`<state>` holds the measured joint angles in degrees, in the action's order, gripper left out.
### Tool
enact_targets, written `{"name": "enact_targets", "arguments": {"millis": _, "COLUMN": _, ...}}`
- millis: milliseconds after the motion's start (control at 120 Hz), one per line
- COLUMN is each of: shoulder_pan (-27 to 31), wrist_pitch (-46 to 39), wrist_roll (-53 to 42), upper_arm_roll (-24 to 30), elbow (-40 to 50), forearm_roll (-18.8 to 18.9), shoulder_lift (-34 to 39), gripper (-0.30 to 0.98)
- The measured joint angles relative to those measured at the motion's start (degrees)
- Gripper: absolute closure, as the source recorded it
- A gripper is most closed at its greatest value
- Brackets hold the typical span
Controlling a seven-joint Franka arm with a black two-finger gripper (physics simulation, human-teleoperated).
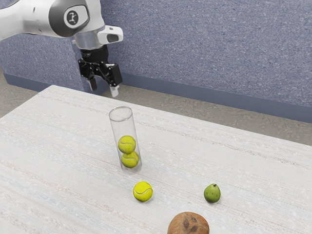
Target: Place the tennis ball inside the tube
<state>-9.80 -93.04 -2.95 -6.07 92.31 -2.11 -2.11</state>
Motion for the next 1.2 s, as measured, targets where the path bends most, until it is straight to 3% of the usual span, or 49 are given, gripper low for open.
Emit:
{"name": "enact_targets", "arguments": {"millis": 333, "shoulder_pan": -1.2, "wrist_pitch": 0.1, "wrist_roll": -0.1, "upper_arm_roll": 0.3, "elbow": 0.7, "forearm_roll": 0.1, "shoulder_lift": 1.4, "gripper": 0.00}}
{"name": "enact_targets", "arguments": {"millis": 475, "shoulder_pan": -0.1, "wrist_pitch": -1.7, "wrist_roll": 0.2, "upper_arm_roll": 2.9, "elbow": 9.2, "forearm_roll": -1.0, "shoulder_lift": 7.7, "gripper": 0.00}}
{"name": "enact_targets", "arguments": {"millis": 708, "shoulder_pan": -1.6, "wrist_pitch": -8.5, "wrist_roll": 0.7, "upper_arm_roll": 5.3, "elbow": 22.3, "forearm_roll": -2.3, "shoulder_lift": 11.0, "gripper": 0.00}}
{"name": "enact_targets", "arguments": {"millis": 867, "shoulder_pan": -1.5, "wrist_pitch": -16.8, "wrist_roll": 1.1, "upper_arm_roll": 5.4, "elbow": 31.0, "forearm_roll": -2.4, "shoulder_lift": 10.3, "gripper": 0.00}}
{"name": "enact_targets", "arguments": {"millis": 1200, "shoulder_pan": -3.4, "wrist_pitch": -27.7, "wrist_roll": 2.0, "upper_arm_roll": 5.8, "elbow": 36.1, "forearm_roll": -3.2, "shoulder_lift": 4.3, "gripper": 0.00}}
